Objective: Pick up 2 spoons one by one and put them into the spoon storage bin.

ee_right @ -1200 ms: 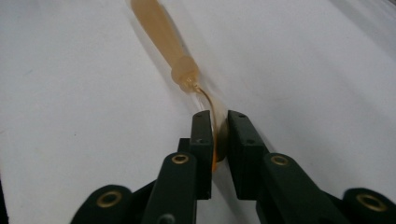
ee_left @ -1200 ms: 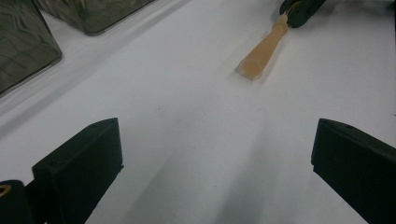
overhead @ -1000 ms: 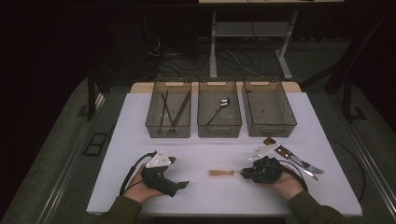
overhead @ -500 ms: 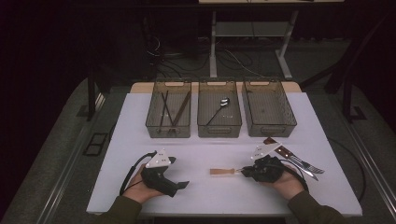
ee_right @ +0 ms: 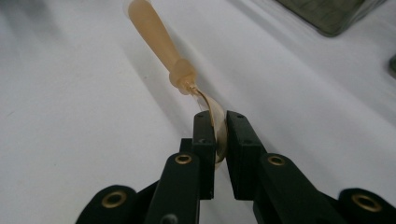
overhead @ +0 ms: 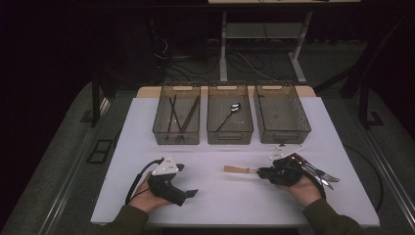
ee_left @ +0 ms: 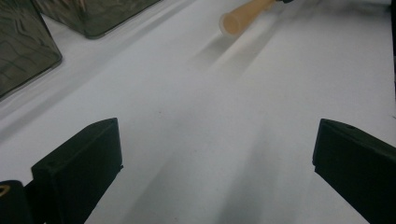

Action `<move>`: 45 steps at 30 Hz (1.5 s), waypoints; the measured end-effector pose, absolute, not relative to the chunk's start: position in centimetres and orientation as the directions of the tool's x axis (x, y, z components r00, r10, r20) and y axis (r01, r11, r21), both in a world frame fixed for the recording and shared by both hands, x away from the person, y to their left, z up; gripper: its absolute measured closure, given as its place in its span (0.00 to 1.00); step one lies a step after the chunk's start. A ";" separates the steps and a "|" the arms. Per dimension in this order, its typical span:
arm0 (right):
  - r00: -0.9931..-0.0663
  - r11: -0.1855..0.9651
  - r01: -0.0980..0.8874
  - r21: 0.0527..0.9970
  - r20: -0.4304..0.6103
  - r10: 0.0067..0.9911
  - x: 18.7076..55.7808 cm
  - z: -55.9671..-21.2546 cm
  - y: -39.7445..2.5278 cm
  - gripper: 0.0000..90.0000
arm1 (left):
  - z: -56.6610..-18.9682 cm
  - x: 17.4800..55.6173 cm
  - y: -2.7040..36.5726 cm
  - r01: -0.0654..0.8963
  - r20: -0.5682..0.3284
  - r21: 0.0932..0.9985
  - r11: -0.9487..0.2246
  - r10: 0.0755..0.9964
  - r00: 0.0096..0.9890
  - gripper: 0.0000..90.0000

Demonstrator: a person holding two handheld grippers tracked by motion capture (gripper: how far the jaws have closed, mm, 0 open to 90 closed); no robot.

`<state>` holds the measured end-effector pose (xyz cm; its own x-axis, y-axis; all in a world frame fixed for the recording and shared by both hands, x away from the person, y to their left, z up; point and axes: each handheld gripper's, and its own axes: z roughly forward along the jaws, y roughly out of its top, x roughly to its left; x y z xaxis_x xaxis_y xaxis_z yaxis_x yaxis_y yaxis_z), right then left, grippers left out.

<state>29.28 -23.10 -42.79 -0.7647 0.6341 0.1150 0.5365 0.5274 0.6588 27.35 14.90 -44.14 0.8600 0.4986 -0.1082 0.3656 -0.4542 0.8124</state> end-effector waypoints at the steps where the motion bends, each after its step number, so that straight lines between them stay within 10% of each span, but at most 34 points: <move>1: -0.761 0.522 0.538 0.662 0.114 0.639 29.3 -42.7 -23.2 0.91 | -44.2 27.4 14.9 0.365 -0.109 0.813 -0.454 0.498 0.861 0.01; 45: -0.613 0.297 0.540 0.787 0.126 0.780 34.4 -37.7 -23.3 0.91 | -44.2 27.5 14.9 0.364 -0.105 0.807 -0.464 0.495 0.863 0.00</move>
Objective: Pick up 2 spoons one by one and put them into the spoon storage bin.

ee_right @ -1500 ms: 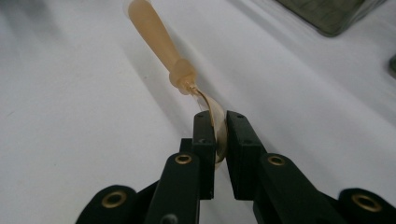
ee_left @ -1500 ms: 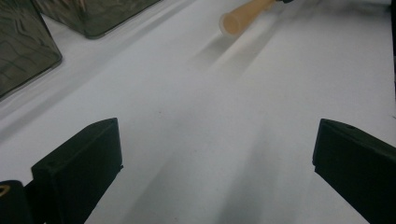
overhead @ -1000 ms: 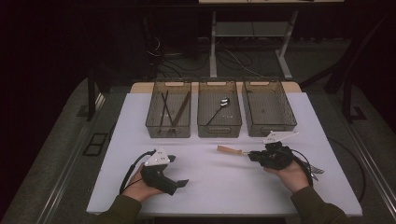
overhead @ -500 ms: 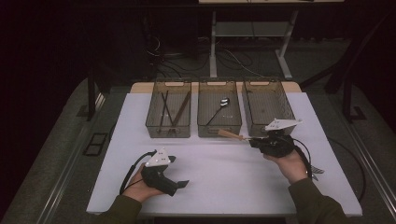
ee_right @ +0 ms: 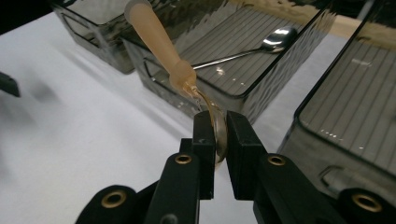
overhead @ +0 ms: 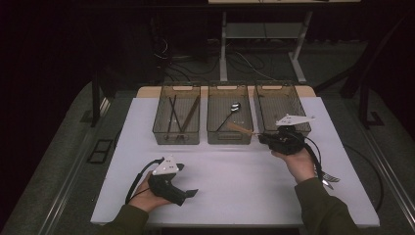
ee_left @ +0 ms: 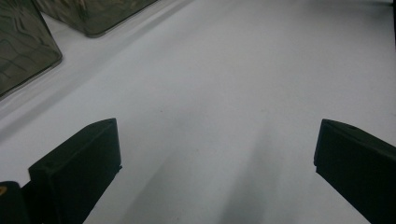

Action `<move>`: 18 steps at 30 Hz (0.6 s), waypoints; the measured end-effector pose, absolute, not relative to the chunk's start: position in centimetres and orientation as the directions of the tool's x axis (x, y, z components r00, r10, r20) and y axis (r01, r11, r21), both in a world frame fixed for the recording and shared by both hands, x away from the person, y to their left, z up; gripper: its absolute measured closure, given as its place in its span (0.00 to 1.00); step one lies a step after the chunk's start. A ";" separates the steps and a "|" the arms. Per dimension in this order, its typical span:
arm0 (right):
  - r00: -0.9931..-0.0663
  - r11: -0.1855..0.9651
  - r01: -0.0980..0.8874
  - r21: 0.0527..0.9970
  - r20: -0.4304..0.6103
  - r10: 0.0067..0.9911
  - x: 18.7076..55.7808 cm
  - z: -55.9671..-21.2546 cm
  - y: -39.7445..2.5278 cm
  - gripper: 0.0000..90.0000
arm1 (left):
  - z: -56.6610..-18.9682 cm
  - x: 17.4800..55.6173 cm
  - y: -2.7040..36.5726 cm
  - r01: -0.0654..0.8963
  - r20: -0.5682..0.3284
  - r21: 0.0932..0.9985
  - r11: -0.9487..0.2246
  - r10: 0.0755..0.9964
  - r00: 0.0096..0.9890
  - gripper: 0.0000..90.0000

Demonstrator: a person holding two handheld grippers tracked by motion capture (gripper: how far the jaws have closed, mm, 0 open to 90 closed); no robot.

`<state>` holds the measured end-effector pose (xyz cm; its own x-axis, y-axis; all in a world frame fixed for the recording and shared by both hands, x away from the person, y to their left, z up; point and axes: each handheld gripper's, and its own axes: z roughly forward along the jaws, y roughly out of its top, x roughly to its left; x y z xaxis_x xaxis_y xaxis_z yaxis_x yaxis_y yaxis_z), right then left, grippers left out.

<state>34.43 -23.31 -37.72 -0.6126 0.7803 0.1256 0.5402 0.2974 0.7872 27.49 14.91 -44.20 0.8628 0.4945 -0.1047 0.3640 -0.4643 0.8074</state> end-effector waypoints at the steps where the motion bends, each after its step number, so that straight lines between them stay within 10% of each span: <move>1: -0.610 0.296 0.540 0.788 0.123 0.783 34.6 -37.6 -23.2 0.91 | -44.2 27.5 14.9 0.364 -0.105 0.808 -0.464 0.495 0.863 0.00; 18: -0.585 0.317 0.555 0.769 0.090 0.806 38.9 -37.7 -20.1 0.91 | -44.2 27.4 14.9 0.359 -0.101 0.809 -0.465 0.492 0.865 0.00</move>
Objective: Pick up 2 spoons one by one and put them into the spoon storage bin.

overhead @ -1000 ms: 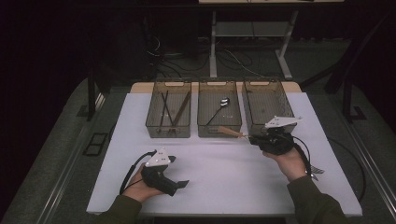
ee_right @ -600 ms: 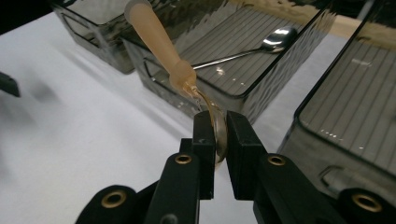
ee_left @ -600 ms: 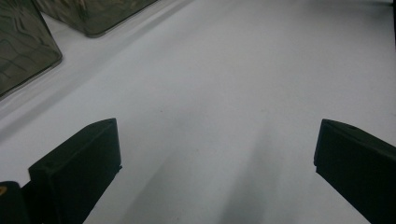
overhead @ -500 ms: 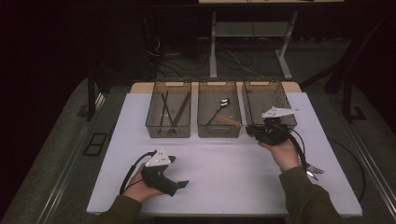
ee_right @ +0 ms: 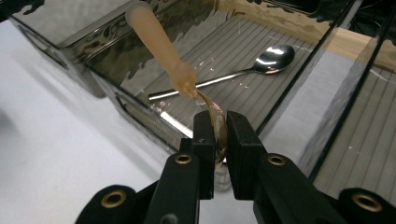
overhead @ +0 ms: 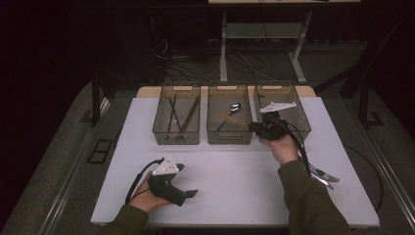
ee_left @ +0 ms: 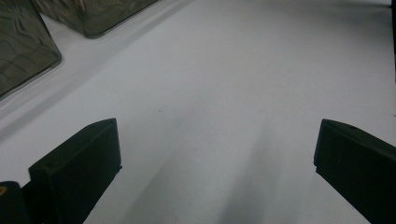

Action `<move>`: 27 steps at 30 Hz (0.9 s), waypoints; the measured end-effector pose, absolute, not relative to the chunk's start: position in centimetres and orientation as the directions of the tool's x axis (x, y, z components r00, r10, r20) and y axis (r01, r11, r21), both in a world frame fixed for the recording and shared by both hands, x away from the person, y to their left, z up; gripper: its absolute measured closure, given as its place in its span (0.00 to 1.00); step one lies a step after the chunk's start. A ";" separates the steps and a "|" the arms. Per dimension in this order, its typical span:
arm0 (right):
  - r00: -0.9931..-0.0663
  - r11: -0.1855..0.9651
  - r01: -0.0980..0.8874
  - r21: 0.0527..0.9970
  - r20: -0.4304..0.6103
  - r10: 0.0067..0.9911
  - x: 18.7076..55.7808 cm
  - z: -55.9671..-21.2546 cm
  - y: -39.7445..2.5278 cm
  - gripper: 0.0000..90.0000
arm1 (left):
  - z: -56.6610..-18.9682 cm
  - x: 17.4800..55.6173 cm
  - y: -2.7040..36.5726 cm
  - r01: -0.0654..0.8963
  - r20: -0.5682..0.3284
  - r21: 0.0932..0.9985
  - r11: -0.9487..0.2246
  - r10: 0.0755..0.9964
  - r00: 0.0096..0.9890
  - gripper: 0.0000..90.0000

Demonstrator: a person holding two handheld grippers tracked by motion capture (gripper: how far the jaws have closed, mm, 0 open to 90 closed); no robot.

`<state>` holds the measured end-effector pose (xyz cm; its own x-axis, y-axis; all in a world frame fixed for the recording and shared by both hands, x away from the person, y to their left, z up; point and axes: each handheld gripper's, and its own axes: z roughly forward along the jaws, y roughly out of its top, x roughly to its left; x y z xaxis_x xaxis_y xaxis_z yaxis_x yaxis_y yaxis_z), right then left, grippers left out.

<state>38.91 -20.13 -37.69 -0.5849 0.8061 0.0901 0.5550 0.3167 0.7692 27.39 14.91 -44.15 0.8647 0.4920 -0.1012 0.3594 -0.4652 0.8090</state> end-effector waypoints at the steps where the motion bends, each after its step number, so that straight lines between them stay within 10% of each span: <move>1: -0.583 0.314 0.558 0.768 0.094 0.807 39.2 -37.7 -19.9 0.91 | -44.1 27.4 14.9 0.359 -0.101 0.809 -0.466 0.491 0.865 0.00; 11: -0.565 0.294 0.582 0.758 0.117 0.817 40.9 -38.4 -19.2 0.90 | -44.2 27.3 14.9 0.360 -0.106 0.811 -0.461 0.490 0.865 0.00; 27: -0.591 0.248 0.553 0.795 0.165 0.790 39.6 -37.6 -20.5 0.61 | -44.2 27.4 14.9 0.357 -0.100 0.808 -0.469 0.487 0.867 0.00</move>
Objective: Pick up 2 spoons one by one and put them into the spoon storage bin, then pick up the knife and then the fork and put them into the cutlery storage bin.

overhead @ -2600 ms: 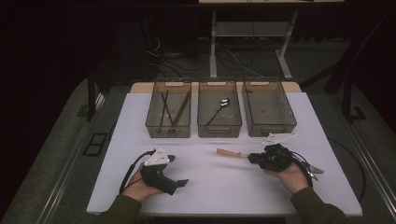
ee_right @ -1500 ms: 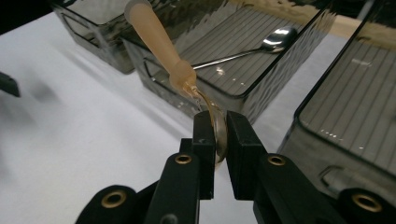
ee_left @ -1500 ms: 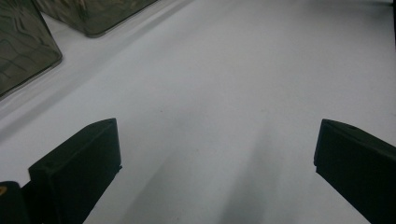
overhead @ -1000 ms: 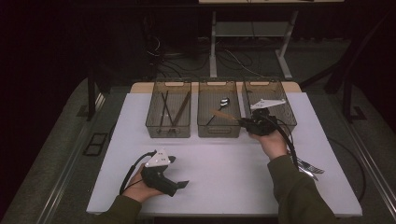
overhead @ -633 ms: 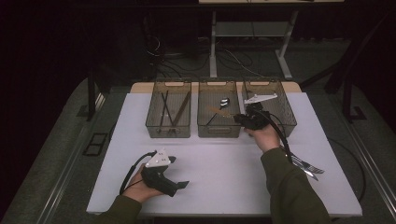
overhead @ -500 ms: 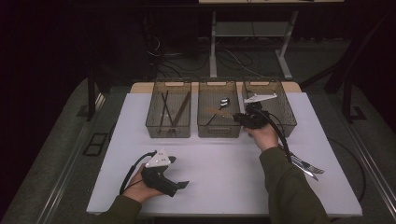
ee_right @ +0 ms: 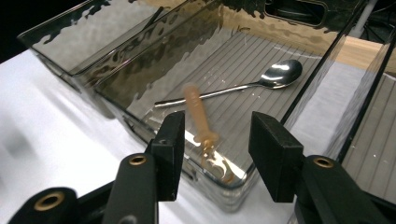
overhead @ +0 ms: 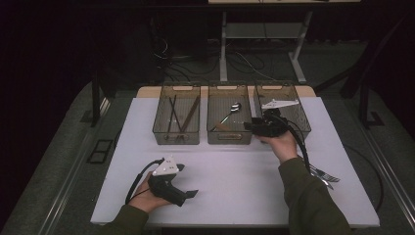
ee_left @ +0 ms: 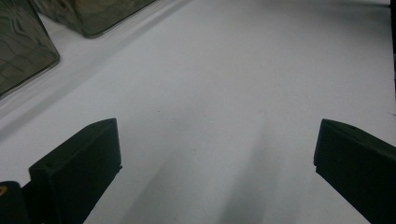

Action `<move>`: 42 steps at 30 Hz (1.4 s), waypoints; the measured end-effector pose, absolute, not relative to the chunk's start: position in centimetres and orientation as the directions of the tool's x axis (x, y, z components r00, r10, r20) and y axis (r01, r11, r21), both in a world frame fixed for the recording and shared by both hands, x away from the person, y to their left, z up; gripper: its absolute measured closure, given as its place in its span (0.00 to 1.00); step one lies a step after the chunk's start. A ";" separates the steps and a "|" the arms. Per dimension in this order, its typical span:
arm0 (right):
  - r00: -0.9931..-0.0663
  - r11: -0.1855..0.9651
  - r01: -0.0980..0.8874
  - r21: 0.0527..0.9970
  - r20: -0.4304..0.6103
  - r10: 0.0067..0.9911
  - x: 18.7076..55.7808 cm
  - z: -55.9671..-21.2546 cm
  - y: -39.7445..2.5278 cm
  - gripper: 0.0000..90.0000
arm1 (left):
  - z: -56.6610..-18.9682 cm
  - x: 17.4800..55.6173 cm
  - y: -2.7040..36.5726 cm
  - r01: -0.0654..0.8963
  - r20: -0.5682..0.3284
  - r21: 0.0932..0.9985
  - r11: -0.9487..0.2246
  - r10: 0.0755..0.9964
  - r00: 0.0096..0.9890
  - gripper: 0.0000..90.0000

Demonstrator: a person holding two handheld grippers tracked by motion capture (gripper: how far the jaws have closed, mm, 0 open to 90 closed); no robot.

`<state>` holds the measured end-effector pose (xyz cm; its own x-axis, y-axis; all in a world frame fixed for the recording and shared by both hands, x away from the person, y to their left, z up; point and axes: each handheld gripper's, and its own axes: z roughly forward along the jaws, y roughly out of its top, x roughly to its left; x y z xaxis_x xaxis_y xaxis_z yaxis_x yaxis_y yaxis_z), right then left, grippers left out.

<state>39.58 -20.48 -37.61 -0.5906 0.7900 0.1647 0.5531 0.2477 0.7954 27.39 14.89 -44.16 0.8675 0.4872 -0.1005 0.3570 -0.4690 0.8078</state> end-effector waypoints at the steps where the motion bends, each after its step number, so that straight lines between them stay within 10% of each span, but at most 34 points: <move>1: -0.595 0.250 0.551 0.796 0.164 0.787 39.3 -37.6 -20.6 0.61 | -44.2 27.4 14.9 0.358 -0.101 0.807 -0.469 0.488 0.867 0.00; 42: -0.652 0.316 0.537 0.782 0.147 0.744 31.4 -39.0 -29.3 0.44 | -44.1 27.4 15.1 0.362 -0.097 0.804 -0.472 0.497 0.863 0.00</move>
